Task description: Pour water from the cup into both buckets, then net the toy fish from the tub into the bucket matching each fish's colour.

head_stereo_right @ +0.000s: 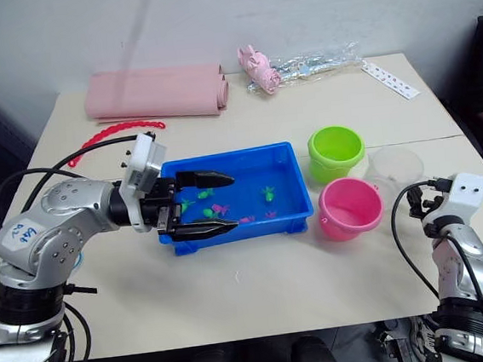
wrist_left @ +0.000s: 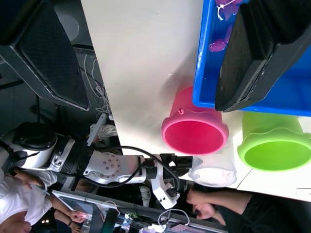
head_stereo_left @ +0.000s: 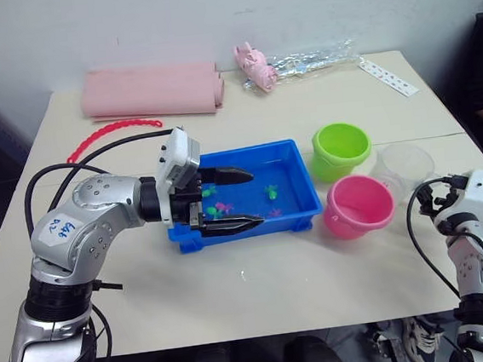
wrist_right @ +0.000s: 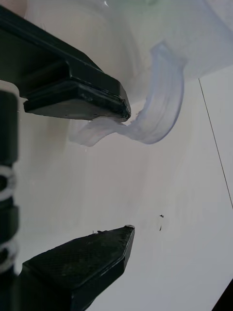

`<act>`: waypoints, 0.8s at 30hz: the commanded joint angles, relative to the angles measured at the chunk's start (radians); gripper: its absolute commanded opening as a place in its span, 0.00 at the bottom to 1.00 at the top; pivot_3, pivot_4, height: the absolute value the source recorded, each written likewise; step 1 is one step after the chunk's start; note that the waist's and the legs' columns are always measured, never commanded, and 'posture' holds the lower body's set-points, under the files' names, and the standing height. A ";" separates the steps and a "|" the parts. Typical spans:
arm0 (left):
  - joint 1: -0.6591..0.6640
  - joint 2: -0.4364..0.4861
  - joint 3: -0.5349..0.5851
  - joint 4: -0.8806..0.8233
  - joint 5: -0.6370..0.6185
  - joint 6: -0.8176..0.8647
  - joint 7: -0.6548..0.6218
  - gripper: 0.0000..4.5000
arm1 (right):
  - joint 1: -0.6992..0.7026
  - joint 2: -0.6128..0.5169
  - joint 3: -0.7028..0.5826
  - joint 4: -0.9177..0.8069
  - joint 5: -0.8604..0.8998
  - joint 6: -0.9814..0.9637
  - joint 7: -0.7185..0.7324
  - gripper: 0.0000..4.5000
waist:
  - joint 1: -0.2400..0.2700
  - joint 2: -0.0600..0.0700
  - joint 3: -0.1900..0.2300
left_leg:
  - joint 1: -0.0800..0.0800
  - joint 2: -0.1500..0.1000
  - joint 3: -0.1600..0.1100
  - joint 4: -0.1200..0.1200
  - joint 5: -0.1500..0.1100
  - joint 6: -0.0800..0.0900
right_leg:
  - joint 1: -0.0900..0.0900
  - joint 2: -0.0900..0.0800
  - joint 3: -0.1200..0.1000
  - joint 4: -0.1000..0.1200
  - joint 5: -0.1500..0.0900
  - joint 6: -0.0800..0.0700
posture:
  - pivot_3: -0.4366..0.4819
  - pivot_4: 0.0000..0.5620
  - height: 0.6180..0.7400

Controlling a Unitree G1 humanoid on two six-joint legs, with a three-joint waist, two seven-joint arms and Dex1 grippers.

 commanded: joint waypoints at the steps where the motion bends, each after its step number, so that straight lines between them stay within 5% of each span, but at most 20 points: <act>1: 0.000 0.012 0.027 -0.042 0.000 -0.019 0.003 1.00 | -0.025 -0.017 0.001 0.022 -0.013 -0.055 0.009 0.41 | 0.000 0.000 0.000 | 0.000 0.000 0.000 0.000 0.000 0.000 | 0.000 0.000 0.000 0.000 0.000 0.000 | 0.48 0.27 1.00; 4: 0.003 0.015 0.030 -0.048 0.000 -0.018 0.005 1.00 | -0.039 -0.017 0.008 0.046 -0.015 -0.069 0.015 0.41 | 0.000 0.000 0.000 | 0.000 0.000 0.000 0.000 0.000 0.000 | 0.000 0.000 0.000 0.000 0.000 0.000 | 0.48 0.27 1.00; 10: 0.001 0.018 0.030 -0.049 0.002 -0.017 0.009 1.00 | -0.049 -0.012 0.008 0.070 0.000 -0.091 0.038 0.03 | 0.001 0.000 0.000 | 0.000 0.000 0.000 0.000 0.000 0.000 | 0.000 0.000 0.000 0.000 0.000 0.000 | 0.48 0.27 1.00; 17: -0.005 0.016 0.019 -0.033 0.010 -0.024 -0.007 1.00 | -0.003 -0.022 -0.040 -0.045 0.058 -0.063 0.049 0.03 | 0.002 0.000 0.000 | 0.000 0.000 0.000 0.000 0.000 0.000 | 0.000 0.000 0.000 0.000 0.000 0.000 | 0.48 0.27 1.00; 24: -0.006 0.006 -0.007 -0.019 0.010 -0.027 -0.048 1.00 | 0.117 -0.145 -0.062 -0.342 0.057 0.032 0.076 0.03 | 0.003 0.004 0.002 | -0.002 0.000 0.000 0.000 0.000 0.000 | 0.000 0.000 -0.001 0.000 0.000 0.000 | 0.48 0.27 1.00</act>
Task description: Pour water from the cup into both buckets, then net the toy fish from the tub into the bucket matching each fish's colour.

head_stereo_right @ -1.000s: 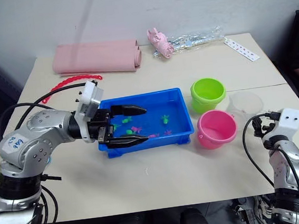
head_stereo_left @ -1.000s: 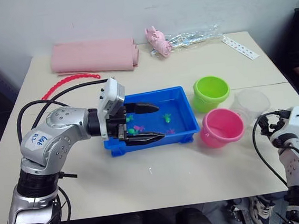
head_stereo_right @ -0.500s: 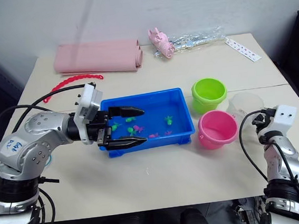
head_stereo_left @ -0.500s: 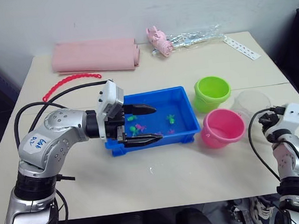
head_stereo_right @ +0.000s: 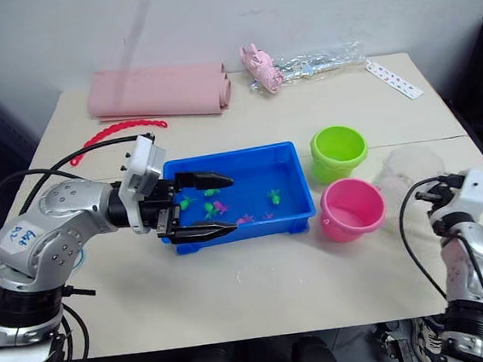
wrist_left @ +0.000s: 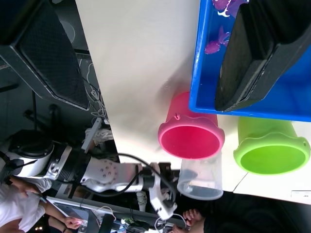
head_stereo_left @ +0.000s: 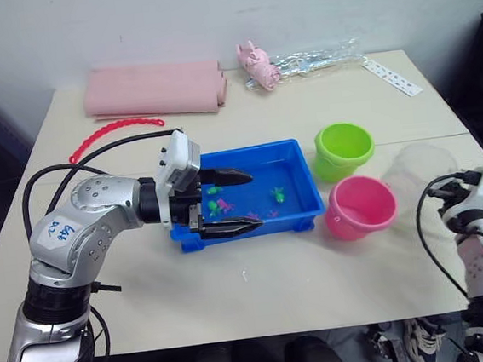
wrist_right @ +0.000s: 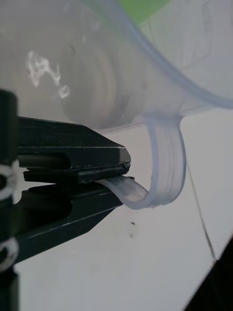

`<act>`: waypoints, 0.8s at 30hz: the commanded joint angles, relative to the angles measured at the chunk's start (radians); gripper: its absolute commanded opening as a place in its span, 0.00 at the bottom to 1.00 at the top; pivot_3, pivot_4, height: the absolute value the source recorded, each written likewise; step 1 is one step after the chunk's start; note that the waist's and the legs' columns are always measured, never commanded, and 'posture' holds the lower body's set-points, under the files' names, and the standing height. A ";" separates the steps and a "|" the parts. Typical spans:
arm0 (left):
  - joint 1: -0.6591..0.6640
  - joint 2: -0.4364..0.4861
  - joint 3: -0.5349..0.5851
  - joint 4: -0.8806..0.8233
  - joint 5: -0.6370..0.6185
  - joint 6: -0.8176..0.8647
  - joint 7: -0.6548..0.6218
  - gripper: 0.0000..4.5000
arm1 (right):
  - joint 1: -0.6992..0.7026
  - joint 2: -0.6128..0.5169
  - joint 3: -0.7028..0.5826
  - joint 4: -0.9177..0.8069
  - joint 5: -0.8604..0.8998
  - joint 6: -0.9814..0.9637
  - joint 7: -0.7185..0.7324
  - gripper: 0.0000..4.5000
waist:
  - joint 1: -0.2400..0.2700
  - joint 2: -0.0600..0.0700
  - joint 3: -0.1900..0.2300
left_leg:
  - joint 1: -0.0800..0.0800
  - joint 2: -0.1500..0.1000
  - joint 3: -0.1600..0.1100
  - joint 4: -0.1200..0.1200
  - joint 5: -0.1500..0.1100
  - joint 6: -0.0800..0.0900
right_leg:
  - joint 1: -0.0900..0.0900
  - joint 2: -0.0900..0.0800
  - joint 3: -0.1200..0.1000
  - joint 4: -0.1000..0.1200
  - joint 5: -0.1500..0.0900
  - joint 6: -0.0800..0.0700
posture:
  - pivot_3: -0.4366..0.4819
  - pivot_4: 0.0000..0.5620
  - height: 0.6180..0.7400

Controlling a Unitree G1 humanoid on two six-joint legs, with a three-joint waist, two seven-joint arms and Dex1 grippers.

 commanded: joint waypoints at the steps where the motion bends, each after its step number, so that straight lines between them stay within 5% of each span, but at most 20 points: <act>1: -0.008 -0.002 -0.004 -0.010 -0.001 -0.019 -0.024 1.00 | 0.037 -0.076 -0.029 -0.172 -0.007 0.018 0.024 0.03 | -0.001 0.000 0.000 | 0.000 0.000 0.000 0.000 0.000 0.000 | 0.000 0.000 0.000 0.000 0.000 0.000 | 0.48 0.27 1.00; 9: -0.016 -0.029 -0.032 0.012 0.027 -0.050 -0.036 1.00 | 0.150 -0.261 0.068 -0.301 -0.268 -0.107 0.075 0.03 | 0.000 0.000 0.000 | 0.000 0.000 0.001 0.000 0.000 0.000 | 0.000 0.001 0.001 -0.001 0.000 0.000 | 0.48 0.27 1.00; 24: -0.029 -0.024 -0.035 0.028 0.045 -0.056 -0.061 1.00 | 0.153 -0.416 0.188 -0.268 -0.701 -0.393 0.022 0.03 | 0.000 0.000 0.000 | 0.000 0.000 0.000 0.000 0.000 0.000 | 0.000 0.001 0.000 -0.001 0.000 0.000 | 0.48 0.27 1.00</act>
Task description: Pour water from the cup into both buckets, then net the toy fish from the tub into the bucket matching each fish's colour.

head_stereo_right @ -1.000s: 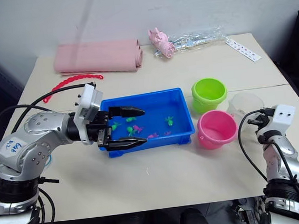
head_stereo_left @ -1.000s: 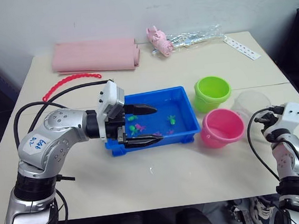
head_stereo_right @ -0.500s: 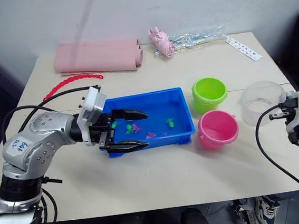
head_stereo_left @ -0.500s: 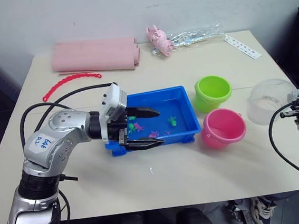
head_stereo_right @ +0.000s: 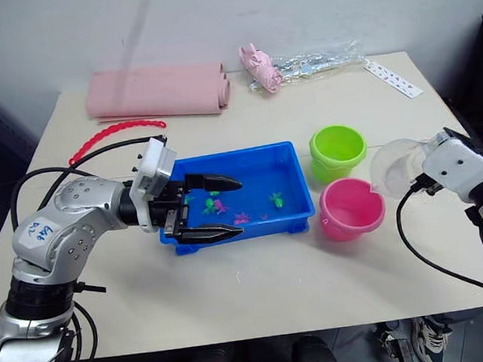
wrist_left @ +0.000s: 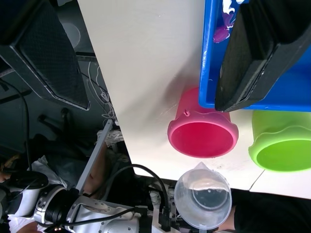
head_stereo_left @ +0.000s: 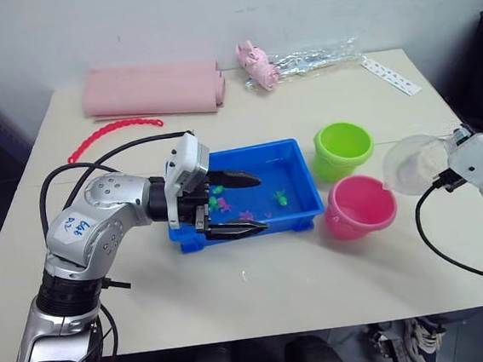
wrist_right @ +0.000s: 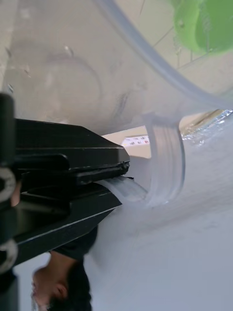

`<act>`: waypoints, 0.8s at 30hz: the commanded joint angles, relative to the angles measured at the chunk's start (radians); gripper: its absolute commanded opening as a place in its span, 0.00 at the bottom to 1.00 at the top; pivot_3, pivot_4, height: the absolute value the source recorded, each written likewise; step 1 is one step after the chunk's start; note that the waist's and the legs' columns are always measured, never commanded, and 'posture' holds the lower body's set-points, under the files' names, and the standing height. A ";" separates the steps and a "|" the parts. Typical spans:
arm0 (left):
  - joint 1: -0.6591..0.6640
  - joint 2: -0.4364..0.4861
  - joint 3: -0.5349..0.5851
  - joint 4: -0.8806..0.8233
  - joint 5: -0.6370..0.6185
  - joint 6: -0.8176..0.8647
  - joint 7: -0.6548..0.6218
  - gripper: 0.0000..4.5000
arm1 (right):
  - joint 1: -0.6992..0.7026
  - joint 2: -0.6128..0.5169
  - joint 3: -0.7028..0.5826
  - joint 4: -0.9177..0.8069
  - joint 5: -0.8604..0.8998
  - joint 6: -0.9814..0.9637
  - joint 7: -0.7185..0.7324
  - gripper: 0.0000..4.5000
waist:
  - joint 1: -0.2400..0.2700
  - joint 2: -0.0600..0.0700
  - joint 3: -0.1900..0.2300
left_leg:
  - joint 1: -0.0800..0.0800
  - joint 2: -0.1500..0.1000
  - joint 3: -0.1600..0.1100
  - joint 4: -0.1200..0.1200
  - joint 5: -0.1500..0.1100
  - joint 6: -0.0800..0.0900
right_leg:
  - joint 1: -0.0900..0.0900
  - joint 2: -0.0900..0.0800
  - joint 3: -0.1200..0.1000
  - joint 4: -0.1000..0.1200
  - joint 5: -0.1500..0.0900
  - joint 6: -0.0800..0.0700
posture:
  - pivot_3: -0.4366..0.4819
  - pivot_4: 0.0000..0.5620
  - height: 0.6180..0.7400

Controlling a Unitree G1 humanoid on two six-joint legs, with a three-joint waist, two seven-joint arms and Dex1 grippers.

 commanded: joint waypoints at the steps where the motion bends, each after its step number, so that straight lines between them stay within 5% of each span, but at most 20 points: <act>1: -0.003 0.012 0.010 -0.023 -0.002 -0.003 -0.009 1.00 | -0.012 -0.045 0.009 -0.005 -0.091 -0.097 -0.029 0.03 | 0.000 0.000 0.000 | 0.000 0.000 0.000 0.000 0.000 0.000 | 0.000 0.000 0.000 0.000 0.000 0.000 | 0.48 0.27 1.00; 24: 0.005 0.000 0.018 -0.023 0.003 -0.020 0.015 1.00 | -0.036 -0.119 0.012 0.043 -0.321 -0.323 -0.087 0.03 | -0.001 0.000 0.000 | 0.000 0.000 0.000 0.001 0.000 0.000 | 0.000 0.000 0.000 0.001 0.000 0.000 | 0.48 0.27 1.00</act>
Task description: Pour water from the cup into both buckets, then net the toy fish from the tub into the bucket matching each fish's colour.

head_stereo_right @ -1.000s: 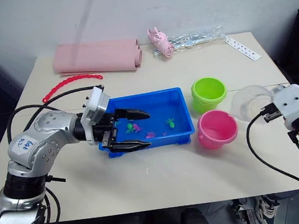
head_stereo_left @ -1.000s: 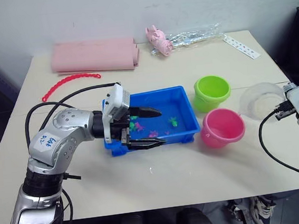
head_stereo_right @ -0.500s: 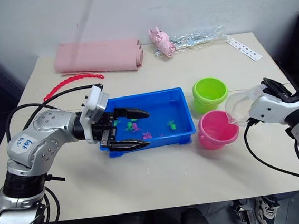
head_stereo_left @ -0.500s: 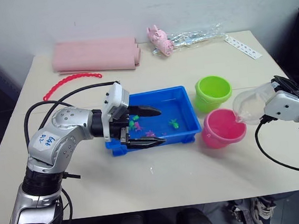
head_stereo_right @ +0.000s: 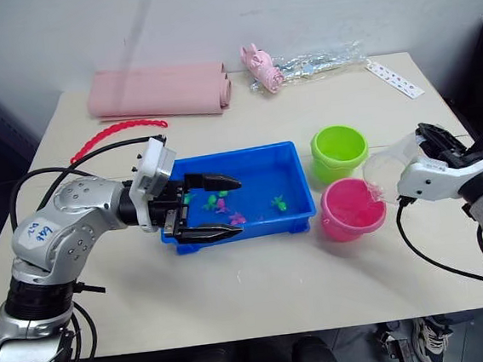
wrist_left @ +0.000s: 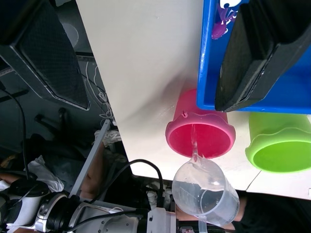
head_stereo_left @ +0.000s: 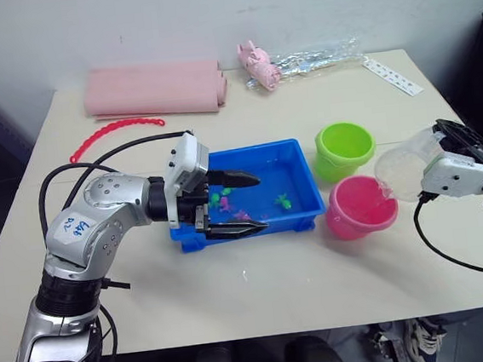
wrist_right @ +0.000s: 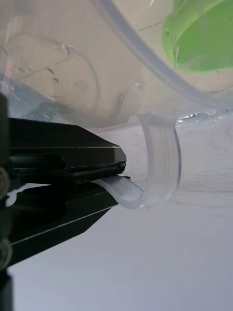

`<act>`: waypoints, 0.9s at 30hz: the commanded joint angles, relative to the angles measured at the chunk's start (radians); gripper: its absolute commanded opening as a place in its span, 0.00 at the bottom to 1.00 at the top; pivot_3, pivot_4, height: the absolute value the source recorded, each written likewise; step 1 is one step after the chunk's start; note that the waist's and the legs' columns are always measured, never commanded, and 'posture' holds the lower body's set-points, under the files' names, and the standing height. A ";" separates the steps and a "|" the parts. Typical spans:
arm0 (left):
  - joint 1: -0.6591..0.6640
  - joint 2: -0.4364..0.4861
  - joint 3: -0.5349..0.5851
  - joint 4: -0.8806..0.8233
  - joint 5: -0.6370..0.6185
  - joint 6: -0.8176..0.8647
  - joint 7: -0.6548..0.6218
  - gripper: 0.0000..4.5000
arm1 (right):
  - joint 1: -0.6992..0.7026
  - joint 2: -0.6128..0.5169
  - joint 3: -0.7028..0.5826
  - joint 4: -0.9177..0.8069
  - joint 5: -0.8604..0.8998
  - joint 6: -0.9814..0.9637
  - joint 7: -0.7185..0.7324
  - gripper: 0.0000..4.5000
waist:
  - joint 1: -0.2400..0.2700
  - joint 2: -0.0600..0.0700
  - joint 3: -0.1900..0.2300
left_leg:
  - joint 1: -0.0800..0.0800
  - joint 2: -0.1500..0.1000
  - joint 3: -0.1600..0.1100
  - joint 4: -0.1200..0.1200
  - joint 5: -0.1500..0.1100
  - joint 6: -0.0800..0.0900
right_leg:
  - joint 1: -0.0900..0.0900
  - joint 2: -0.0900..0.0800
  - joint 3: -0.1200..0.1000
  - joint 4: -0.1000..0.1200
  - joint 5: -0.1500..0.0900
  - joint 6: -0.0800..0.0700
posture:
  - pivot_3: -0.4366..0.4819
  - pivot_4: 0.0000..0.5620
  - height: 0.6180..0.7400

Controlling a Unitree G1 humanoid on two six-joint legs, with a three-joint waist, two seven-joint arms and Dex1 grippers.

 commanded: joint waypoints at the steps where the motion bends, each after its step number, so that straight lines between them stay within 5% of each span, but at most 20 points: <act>1: 0.002 -0.001 0.018 -0.022 0.002 -0.017 0.003 1.00 | -0.007 -0.030 -0.031 -0.026 -0.034 -0.041 -0.035 0.03 | 0.000 0.000 0.000 | 0.000 0.000 0.000 0.000 0.000 0.000 | 0.000 0.000 0.000 0.000 0.000 0.000 | 0.48 0.27 1.00; 7: 0.001 -0.001 0.017 -0.019 0.002 -0.020 0.004 1.00 | -0.009 -0.005 -0.040 -0.016 -0.001 -0.028 -0.020 0.03 | 0.000 0.000 0.000 | 0.000 0.000 0.000 0.000 0.000 0.000 | 0.000 0.000 0.000 0.000 0.000 0.000 | 0.48 0.27 1.00; 16: -0.015 -0.030 0.062 0.033 -0.024 -0.001 0.045 1.00 | -0.073 0.175 -0.091 0.003 0.368 0.271 0.125 0.03 | 0.001 0.000 0.000 | 0.000 0.000 -0.001 0.001 0.000 0.000 | 0.001 0.000 -0.001 0.001 0.000 0.000 | 0.48 0.27 1.00; 22: -0.070 -0.069 0.101 0.093 -0.025 0.033 0.116 1.00 | -0.239 0.211 -0.087 0.056 0.485 0.489 0.154 0.03 | -0.001 0.000 0.000 | 0.000 0.000 -0.001 0.001 0.000 0.000 | 0.001 0.000 -0.001 0.001 0.000 0.000 | 0.48 0.27 1.00; 27: -0.093 -0.080 0.100 0.130 0.012 0.036 0.160 1.00 | -0.499 0.201 0.052 0.273 0.407 0.458 0.117 0.03 | -0.008 0.000 0.000 | 0.000 0.000 0.000 0.001 0.000 0.000 | 0.000 0.000 -0.001 0.001 0.000 0.000 | 0.48 0.27 1.00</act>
